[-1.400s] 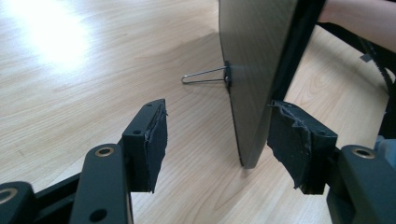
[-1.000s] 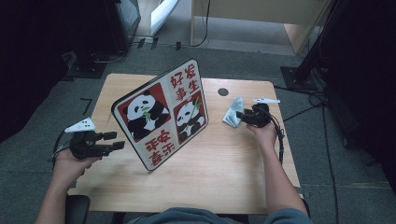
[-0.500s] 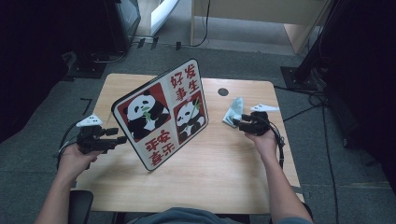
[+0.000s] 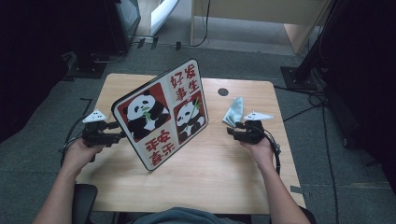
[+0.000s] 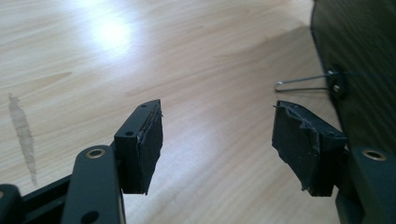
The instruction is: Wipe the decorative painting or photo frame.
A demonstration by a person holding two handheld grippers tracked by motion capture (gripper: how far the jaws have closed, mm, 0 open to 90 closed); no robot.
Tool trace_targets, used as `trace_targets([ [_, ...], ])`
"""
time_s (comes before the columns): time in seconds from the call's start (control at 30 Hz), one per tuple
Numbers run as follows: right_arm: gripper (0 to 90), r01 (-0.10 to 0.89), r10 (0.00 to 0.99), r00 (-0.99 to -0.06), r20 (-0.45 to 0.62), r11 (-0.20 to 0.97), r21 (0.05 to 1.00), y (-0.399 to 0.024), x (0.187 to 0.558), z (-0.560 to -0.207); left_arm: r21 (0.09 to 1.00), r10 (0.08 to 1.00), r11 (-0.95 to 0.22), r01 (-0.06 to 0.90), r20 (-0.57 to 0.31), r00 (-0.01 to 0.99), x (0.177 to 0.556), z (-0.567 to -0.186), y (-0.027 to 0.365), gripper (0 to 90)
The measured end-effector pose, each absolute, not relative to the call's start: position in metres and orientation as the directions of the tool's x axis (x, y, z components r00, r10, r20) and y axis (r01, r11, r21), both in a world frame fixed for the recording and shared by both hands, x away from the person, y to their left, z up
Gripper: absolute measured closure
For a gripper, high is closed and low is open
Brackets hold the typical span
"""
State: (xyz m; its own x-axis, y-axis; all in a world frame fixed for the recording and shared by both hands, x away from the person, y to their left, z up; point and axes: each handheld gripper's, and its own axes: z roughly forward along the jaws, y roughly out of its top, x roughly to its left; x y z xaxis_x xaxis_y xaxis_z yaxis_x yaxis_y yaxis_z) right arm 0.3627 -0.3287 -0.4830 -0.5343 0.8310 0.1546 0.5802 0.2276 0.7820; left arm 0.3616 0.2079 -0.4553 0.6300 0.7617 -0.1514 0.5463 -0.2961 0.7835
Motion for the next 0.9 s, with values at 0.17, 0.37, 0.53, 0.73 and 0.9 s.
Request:
trace_targets([
  [0.17, 45.7, 0.585, 0.832, -0.534, 0.15, 0.235, 0.776, -0.328, 0.357, -0.489, 0.792, 0.769, -0.299, 0.532, -0.13, 0.626, 0.37, -0.462, 0.208, 32.9],
  [0.37, 46.2, 0.607, 0.838, -0.522, 0.159, 0.234, 0.759, -0.331, 0.352, -0.498, 0.813, 0.759, -0.318, 0.488, -0.091, 0.645, 0.376, -0.468, 0.205, 32.9],
  [0.53, 47.0, 0.616, 0.841, -0.521, 0.144, 0.253, 0.746, -0.331, 0.35, -0.506, 0.795, 0.759, -0.336, 0.505, -0.09, 0.645, 0.382, -0.477, 0.205, 32.8],
  [0.73, 47.6, 0.616, 0.841, -0.529, 0.119, 0.283, 0.735, -0.331, 0.35, -0.511, 0.781, 0.803, -0.297, 0.549, -0.107, 0.586, 0.391, -0.488, 0.208, 30.2],
  [0.9, 47.5, 0.617, 0.842, -0.53, 0.096, 0.305, 0.726, -0.331, 0.351, -0.516, 0.752, 0.802, -0.322, 0.575, -0.107, 0.588, 0.394, -0.498, 0.204, 28.9],
])
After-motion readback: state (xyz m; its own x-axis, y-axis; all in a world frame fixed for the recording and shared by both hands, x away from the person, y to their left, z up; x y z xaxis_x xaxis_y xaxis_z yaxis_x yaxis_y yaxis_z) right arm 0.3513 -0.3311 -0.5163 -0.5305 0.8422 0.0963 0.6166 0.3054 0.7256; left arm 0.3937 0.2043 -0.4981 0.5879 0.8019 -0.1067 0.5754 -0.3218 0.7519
